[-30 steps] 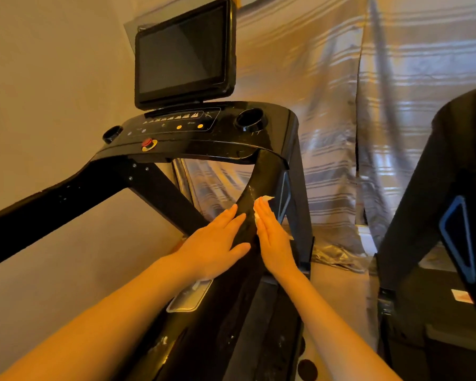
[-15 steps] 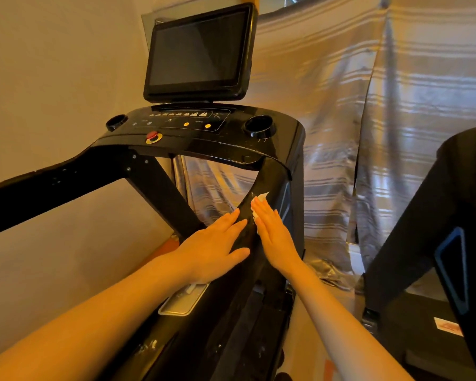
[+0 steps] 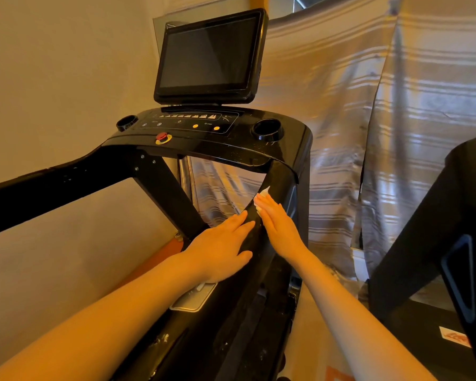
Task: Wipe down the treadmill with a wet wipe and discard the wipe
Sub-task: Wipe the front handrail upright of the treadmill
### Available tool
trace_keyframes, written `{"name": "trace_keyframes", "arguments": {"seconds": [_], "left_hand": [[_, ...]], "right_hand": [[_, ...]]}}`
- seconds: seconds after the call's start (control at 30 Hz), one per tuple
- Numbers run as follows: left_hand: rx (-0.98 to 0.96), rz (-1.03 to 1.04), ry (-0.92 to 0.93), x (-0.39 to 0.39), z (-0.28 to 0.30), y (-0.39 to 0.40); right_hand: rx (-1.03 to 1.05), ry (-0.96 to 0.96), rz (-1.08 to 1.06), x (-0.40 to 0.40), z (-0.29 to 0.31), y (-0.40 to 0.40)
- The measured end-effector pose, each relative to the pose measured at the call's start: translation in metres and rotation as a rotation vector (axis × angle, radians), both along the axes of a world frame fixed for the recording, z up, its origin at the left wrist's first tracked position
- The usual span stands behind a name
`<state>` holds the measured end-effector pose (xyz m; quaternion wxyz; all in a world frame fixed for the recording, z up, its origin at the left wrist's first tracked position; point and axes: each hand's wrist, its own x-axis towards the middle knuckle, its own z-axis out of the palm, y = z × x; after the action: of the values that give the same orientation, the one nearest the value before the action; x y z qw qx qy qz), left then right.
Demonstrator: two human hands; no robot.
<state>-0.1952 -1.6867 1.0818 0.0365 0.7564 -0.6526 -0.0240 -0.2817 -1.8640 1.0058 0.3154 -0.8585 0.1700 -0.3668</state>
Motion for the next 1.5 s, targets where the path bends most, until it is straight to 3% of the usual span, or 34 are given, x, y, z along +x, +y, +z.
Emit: {"name": "trace_keyframes", "arguments": {"seconds": [0.13, 0.3, 0.47, 0.8, 1.03, 1.3, 1.5], "left_hand": [[-0.002, -0.004, 0.001, 0.001, 0.000, 0.000], [-0.003, -0.005, -0.003, 0.001, -0.001, -0.001], [-0.002, -0.006, 0.006, 0.002, -0.002, 0.000], [0.030, 0.002, -0.034, 0.000, 0.003, 0.003], [0.055, 0.007, -0.043, -0.004, 0.003, 0.037], [0.008, 0.043, 0.078, -0.008, -0.001, 0.044], [-0.004, 0.049, 0.073, -0.009, -0.001, 0.043]], "right_hand": [[-0.098, 0.074, 0.042, -0.007, 0.001, -0.010], [-0.142, 0.203, -0.067, 0.008, 0.023, -0.041], [-0.110, 0.074, 0.008, -0.002, 0.007, -0.015], [-0.102, 0.188, -0.008, 0.004, 0.022, -0.023], [-0.076, 0.080, 0.066, -0.012, 0.007, 0.018], [-0.117, 0.242, 0.044, -0.004, 0.027, 0.005], [-0.127, 0.094, 0.080, -0.009, 0.016, 0.030]]}}
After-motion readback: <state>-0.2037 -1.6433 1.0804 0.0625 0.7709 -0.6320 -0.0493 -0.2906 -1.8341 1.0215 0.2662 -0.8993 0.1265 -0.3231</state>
